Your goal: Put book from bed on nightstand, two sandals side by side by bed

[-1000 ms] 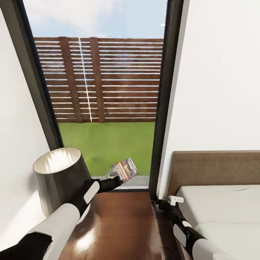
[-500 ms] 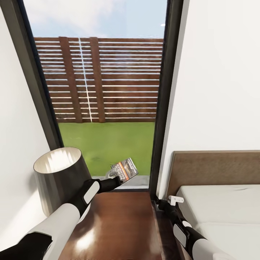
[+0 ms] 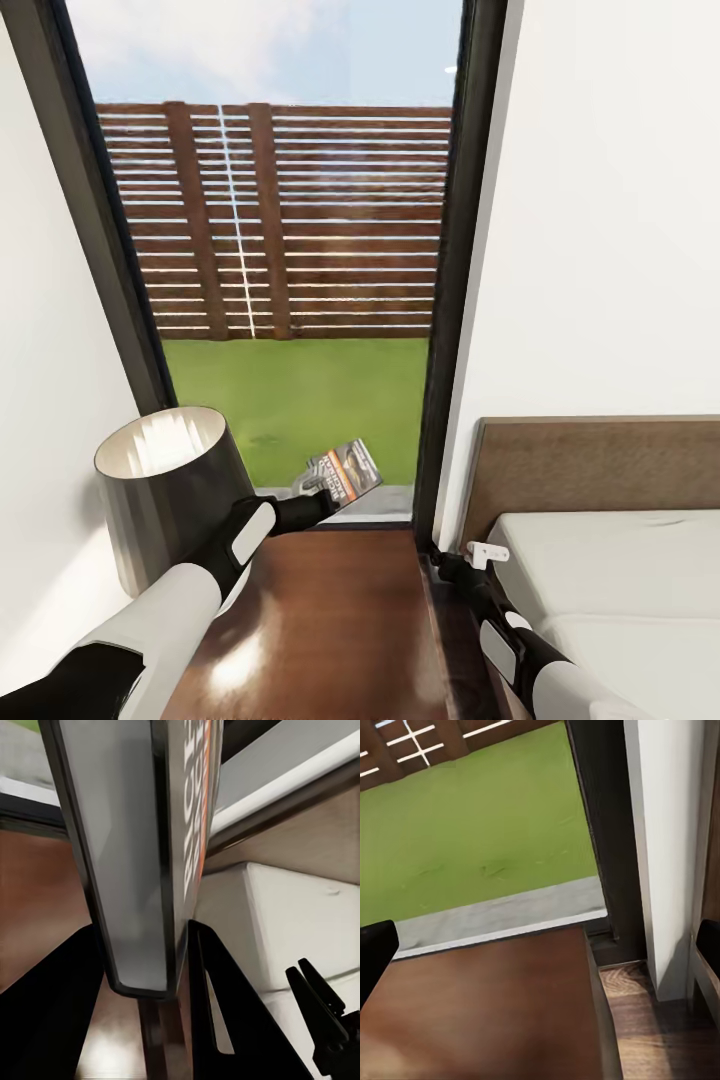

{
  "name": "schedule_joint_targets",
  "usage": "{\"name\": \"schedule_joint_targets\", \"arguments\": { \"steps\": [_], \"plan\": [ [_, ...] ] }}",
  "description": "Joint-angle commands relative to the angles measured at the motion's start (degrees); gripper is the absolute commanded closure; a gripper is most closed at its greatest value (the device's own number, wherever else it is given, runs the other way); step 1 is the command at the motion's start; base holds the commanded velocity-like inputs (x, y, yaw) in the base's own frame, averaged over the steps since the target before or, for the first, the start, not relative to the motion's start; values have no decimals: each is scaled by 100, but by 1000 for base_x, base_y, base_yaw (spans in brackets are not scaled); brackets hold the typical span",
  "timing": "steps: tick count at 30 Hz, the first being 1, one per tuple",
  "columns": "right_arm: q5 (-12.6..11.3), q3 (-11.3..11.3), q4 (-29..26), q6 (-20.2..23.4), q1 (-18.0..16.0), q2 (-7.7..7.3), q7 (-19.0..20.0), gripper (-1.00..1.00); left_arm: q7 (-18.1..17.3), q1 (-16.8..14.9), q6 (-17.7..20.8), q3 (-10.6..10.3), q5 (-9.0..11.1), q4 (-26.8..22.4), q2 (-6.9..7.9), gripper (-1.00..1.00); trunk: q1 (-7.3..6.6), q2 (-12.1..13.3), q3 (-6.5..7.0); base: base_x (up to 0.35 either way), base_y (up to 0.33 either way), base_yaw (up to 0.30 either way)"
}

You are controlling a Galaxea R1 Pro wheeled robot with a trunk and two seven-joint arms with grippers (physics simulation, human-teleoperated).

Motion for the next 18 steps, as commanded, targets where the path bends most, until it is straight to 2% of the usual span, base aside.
{"name": "schedule_joint_targets", "arguments": {
  "steps": [1,11,18],
  "plan": [
    [-57,-31,6,-6,-4,2,60,-100,10,-4,32,-9,16,-1,4,100,-1,-3,-6,-2,0,0],
    [-61,-34,6,-5,-4,2,61,-100,191,-4,375,-15,-206,49,33,100,-1,-3,-6,0,0,0],
    [-61,-41,6,-3,-4,2,61,-100,202,-4,526,-17,-269,124,35,100,-1,-3,-6,0,0,0]
  ]
}}
